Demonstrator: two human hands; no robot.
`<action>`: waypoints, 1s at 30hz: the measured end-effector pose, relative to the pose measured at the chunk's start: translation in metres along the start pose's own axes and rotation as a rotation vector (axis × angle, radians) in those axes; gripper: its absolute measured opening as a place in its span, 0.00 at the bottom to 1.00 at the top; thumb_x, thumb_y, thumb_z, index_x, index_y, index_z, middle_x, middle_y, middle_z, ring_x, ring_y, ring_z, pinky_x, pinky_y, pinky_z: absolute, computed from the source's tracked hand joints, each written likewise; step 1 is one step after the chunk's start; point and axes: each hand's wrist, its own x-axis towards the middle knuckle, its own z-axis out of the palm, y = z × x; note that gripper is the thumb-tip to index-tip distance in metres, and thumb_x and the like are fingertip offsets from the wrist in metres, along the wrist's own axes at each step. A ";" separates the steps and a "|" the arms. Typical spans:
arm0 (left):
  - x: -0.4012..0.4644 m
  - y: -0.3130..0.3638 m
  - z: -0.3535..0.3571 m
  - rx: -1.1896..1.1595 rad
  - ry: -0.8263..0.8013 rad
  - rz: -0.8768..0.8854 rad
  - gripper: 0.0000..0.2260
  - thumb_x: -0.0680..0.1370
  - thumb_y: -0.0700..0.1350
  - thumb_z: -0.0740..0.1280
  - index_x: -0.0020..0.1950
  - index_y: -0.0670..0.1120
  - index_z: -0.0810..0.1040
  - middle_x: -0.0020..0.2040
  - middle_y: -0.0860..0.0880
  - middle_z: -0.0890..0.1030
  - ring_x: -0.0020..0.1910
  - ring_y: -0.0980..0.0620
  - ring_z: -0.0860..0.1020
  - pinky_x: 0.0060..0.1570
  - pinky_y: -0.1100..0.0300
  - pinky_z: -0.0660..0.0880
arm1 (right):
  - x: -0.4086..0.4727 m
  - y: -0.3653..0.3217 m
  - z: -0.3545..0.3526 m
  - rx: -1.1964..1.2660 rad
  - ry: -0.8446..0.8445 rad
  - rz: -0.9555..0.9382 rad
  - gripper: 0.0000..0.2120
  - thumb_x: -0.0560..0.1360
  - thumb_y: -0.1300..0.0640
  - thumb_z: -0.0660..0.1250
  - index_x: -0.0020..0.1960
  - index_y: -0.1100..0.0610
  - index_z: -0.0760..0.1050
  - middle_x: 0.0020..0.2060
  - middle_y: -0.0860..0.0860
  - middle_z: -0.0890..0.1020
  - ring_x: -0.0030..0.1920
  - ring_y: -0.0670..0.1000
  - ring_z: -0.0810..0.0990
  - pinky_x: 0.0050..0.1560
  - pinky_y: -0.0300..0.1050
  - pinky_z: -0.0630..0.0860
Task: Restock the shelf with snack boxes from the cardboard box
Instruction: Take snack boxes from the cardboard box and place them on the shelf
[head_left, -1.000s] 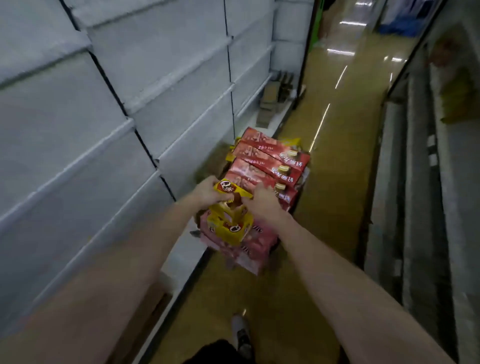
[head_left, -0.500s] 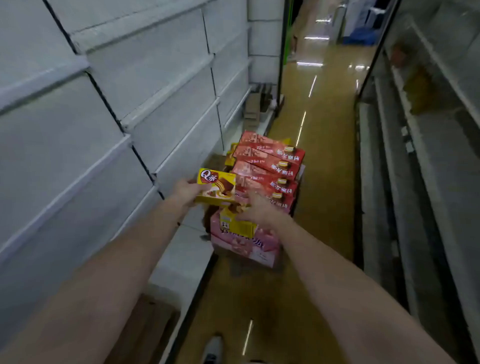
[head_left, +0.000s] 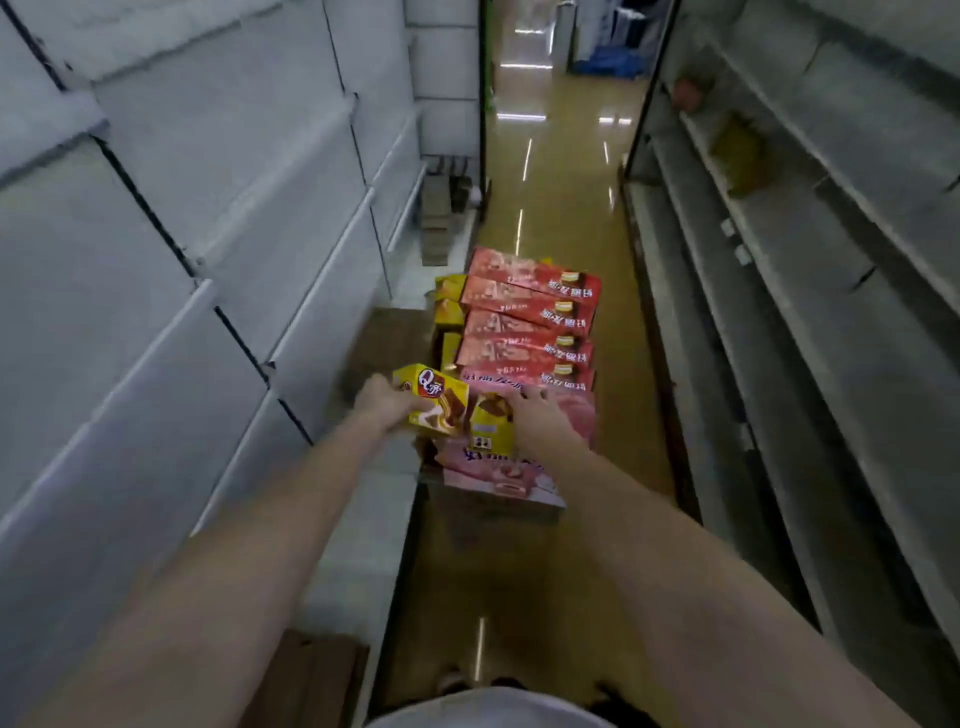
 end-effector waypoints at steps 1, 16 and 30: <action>-0.005 0.005 0.001 0.009 -0.005 0.018 0.34 0.56 0.51 0.83 0.56 0.42 0.74 0.50 0.43 0.81 0.49 0.42 0.82 0.36 0.55 0.78 | 0.001 -0.002 0.000 0.008 0.007 0.017 0.36 0.71 0.63 0.73 0.75 0.55 0.61 0.72 0.58 0.64 0.72 0.63 0.61 0.68 0.62 0.69; -0.010 0.043 0.005 -0.051 -0.084 0.289 0.28 0.63 0.55 0.82 0.51 0.44 0.70 0.47 0.48 0.78 0.43 0.51 0.76 0.36 0.56 0.71 | -0.024 0.013 -0.030 0.203 0.126 0.257 0.56 0.58 0.46 0.84 0.75 0.51 0.54 0.74 0.57 0.56 0.74 0.62 0.54 0.70 0.66 0.65; -0.094 0.145 0.142 0.004 -0.636 0.579 0.33 0.73 0.37 0.74 0.75 0.50 0.65 0.77 0.44 0.64 0.75 0.46 0.64 0.60 0.60 0.66 | -0.129 0.147 -0.045 0.379 0.349 0.556 0.55 0.61 0.48 0.82 0.77 0.57 0.53 0.74 0.58 0.59 0.75 0.62 0.57 0.72 0.60 0.65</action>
